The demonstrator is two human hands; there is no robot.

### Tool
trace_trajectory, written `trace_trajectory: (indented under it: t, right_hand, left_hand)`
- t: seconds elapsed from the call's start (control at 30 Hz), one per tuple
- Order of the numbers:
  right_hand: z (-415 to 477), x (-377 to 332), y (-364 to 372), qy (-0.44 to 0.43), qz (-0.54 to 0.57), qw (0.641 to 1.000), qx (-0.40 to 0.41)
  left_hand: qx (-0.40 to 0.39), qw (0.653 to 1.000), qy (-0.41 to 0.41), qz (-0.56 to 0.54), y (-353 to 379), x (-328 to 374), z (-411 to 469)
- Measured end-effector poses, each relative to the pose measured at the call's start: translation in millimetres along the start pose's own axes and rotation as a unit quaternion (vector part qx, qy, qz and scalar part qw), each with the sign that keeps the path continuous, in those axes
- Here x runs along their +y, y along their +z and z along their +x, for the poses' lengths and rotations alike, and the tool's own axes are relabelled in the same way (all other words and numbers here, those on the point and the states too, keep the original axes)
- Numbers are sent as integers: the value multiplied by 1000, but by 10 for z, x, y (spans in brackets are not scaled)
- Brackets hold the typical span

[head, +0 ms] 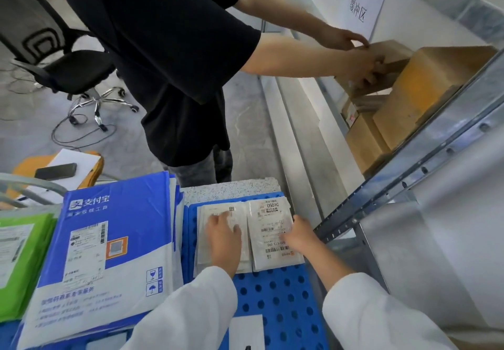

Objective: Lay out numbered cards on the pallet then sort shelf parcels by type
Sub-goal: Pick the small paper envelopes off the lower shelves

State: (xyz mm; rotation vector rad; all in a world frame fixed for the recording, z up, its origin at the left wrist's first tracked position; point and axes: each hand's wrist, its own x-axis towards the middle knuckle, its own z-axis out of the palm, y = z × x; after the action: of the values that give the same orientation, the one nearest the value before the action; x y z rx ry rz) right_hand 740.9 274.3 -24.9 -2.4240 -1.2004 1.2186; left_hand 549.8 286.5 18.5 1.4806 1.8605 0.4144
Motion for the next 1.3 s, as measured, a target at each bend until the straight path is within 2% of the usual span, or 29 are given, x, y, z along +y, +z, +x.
trace_trajectory:
  t: [0.1, 0.17, 0.23, 0.37, 0.5, 0.6, 0.67, 0.73, 0.9, 0.97, 1.13, 1.3]
  right_hand:
    - [-26, -37, -25, 3, 14, 1000, -4]
    - [-57, -60, -24, 7, 17, 1000, -11]
    - [-80, -59, 4, 11, 22, 999, -21]
    - [-115, -123, 90, -2, 14, 999, -37]
    - [52, -56, 207, 14, 8, 999, -31]
    - [-33, -164, 144, 26, 26, 999, 26]
    - [-146, -306, 70, 8, 17, 997, 80]
    - [-300, -530, 7, -12, 7, 995, 100]
    - [-750, -1332, 3, -79, 9, 992, 99]
    - [-915, -1662, 112, -102, 2, 990, 96]
    - [-1314, -2227, 588, -147, -4, 989, 20]
    - [-1461, -2328, 1133, -147, -5, 988, -57]
  left_hand:
    - [58, 994, -69, 60, -131, -173, 104]
    - [30, 988, -142, 49, -176, -289, 163]
    - [1, 986, -164, 22, -165, -391, 185]
    - [-12, 991, -131, 11, -106, -437, 145]
    - [-47, 989, -138, 32, -141, -342, 107]
    - [-22, 992, -117, 33, -236, -314, 86]
    - [2, 997, -76, 30, -332, -256, 65]
    - [14, 999, -28, 22, -497, -176, 42]
    - [45, 993, 101, 32, -1052, -83, 11]
    - [70, 988, 128, 59, -1308, -134, -8]
    - [115, 983, 84, 117, -1944, -637, 2]
    - [131, 984, 26, 122, -2440, -1492, 92]
